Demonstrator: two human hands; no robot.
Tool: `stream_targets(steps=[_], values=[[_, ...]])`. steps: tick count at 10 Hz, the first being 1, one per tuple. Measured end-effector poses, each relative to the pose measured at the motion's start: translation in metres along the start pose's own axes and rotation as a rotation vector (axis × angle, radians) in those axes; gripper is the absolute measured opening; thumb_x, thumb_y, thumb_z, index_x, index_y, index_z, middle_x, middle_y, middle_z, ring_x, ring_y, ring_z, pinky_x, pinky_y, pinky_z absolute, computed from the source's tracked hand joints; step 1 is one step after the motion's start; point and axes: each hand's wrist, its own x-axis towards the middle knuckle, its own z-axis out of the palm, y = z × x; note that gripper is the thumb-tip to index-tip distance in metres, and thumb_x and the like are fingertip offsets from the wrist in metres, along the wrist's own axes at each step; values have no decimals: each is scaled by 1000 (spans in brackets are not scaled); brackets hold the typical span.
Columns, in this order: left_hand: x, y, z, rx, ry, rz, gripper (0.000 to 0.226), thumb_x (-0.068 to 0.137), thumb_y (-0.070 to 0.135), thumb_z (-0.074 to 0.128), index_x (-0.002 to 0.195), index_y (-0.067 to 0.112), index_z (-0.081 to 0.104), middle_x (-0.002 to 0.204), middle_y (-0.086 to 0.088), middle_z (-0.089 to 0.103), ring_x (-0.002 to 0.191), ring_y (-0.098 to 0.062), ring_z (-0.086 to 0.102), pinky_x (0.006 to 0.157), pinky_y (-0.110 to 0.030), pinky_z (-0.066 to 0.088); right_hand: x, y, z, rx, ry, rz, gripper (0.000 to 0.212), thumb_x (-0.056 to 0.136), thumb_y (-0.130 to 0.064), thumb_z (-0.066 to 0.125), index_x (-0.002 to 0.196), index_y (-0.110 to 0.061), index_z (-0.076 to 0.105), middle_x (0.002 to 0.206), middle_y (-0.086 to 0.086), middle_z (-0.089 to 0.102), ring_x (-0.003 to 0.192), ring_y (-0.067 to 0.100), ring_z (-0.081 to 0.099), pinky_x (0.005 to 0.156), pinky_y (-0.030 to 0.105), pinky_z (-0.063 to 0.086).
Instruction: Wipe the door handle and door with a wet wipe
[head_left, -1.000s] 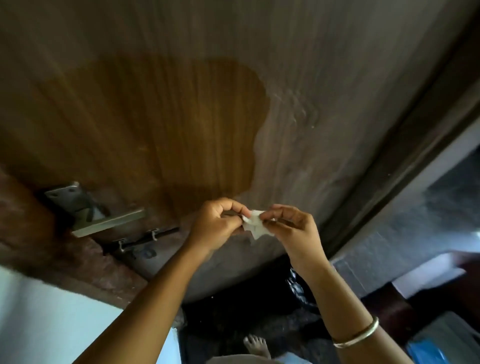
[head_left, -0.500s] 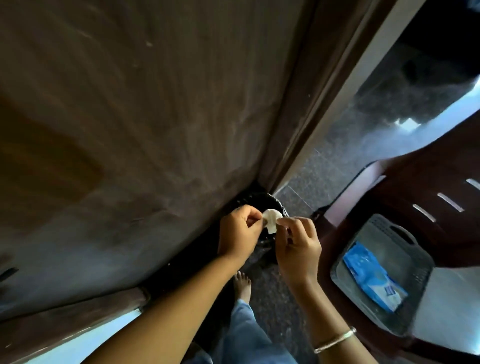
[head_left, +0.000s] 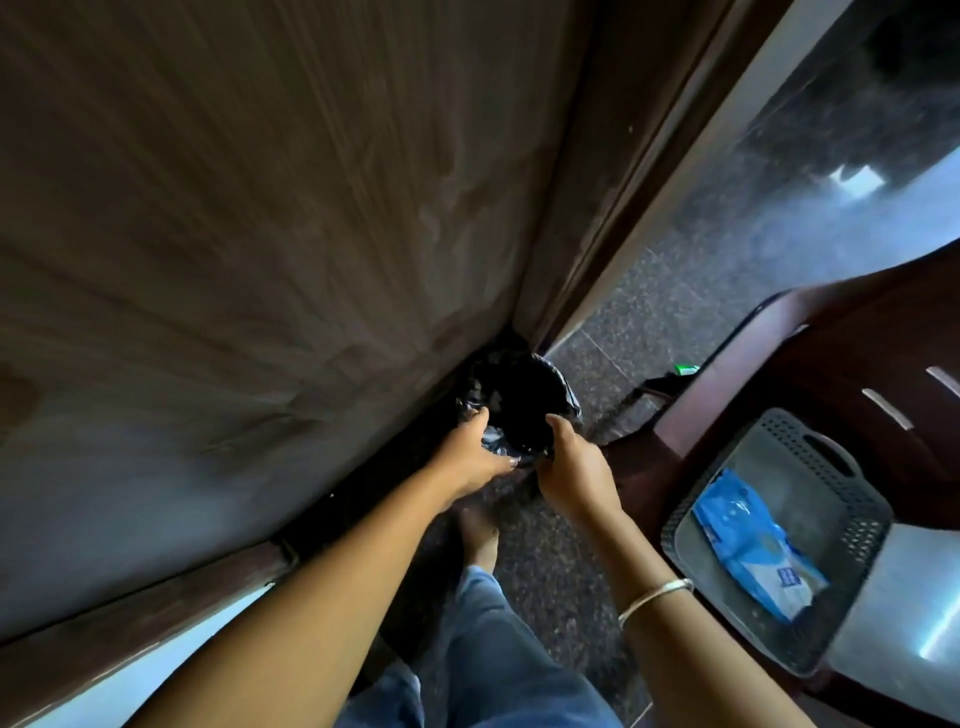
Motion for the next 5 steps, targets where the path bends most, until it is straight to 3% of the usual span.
stream_targets(steps=[2,4,5], values=[[-21,-2,-36,40,229,56,73,83,9,61,144,10,20,156,-9,12,141,-18,15,109,-24,15,2,-59,1,2,-100,-279,70,87,-26,60,145,-11,23,143,16,39,131,33,37,98,37,39],[-85,-21,-91,31,537,51,73,82,15,60,144,16,21,154,-7,20,138,-21,25,110,-32,27,-25,-141,-8,-123,-139,-553,77,92,-34,51,150,-13,3,156,14,9,143,32,4,114,40,17],[-133,-35,-117,29,659,50,80,82,19,63,145,18,14,156,-6,13,140,-22,19,108,-31,24,-59,-184,-9,-235,-166,-688,83,94,-41,48,149,-12,-6,156,17,-3,142,36,-8,116,44,9]])
